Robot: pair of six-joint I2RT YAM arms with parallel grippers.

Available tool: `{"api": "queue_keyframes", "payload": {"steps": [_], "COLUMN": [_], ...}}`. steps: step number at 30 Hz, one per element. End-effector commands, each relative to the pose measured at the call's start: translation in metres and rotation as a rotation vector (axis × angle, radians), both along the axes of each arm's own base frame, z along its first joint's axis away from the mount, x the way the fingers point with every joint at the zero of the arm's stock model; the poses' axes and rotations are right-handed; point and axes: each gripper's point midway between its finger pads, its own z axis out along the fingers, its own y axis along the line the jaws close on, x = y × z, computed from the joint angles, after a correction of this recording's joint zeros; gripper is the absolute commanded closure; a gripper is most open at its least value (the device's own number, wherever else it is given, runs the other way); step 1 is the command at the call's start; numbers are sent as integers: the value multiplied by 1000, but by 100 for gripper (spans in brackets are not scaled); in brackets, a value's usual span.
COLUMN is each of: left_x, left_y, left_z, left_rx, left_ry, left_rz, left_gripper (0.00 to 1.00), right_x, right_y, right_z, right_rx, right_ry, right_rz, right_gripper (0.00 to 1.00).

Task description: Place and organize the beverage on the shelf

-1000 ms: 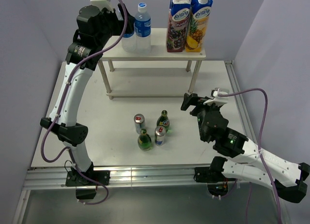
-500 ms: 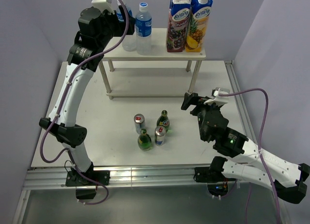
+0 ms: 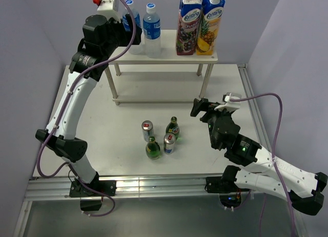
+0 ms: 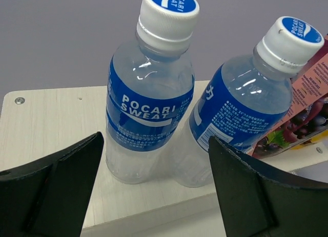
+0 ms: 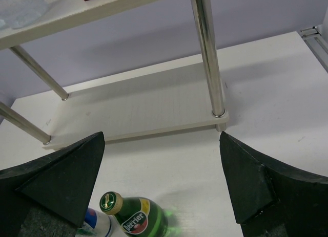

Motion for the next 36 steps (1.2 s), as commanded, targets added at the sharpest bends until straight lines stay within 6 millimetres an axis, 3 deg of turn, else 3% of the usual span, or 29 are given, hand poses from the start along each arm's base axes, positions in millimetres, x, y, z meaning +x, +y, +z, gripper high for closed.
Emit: {"api": "queue_keyframes", "payload": {"steps": [1,5,8,11,14,15,17,18,19,20,21,22,23,24,29,36], "left_x": [-21,-31,-53,-86,-121,-134,-160,-174,-182,-192,-203,-210,-215,-222,-234,-228], "left_y": [10,13,15,13,1,1,-17,-13,-13,-15,-8,-8,-7,-4,-3,-5], "left_z": [30,25,16,-5,-45,-69,-97,-126,-142,-175,-176,-186,-210,-212,-251,-253], "left_rx": [-22,-34,-34,-9,21,39,28,39,33,31,1,-31,-26,-51,-67,-42], "left_ry": [-72,-47,-21,13,93,137,189,233,260,319,308,335,369,368,431,406], "left_rz": [4,1,-22,-71,-112,-109,-155,-156,-156,-159,-157,-157,-155,-167,-160,-147], "left_gripper": [11,12,5,3,2,2,2,3,3,3,3,3,3,3,4,5], "right_x": [1,1,0,-1,-3,-4,-8,-9,-14,-15,-17,-19,-20,-22,-26,-12], "right_y": [-2,-2,-2,-2,6,9,27,34,43,48,50,53,54,56,74,105], "right_z": [0,0,-2,-3,-4,-4,-9,-12,-17,-23,-32,-39,-47,-52,-81,-120], "right_rx": [21,23,25,29,31,30,9,-8,-20,-33,-36,-44,-47,-36,-48,-97], "right_ry": [-1,1,8,14,20,23,38,45,59,80,111,132,152,167,229,310], "right_rz": [-13,-12,-11,-5,43,63,170,206,256,267,270,276,279,284,355,355], "right_gripper": [0,0,0,0,0,0,0,0,0,0,0,0,0,0,0,0]}}
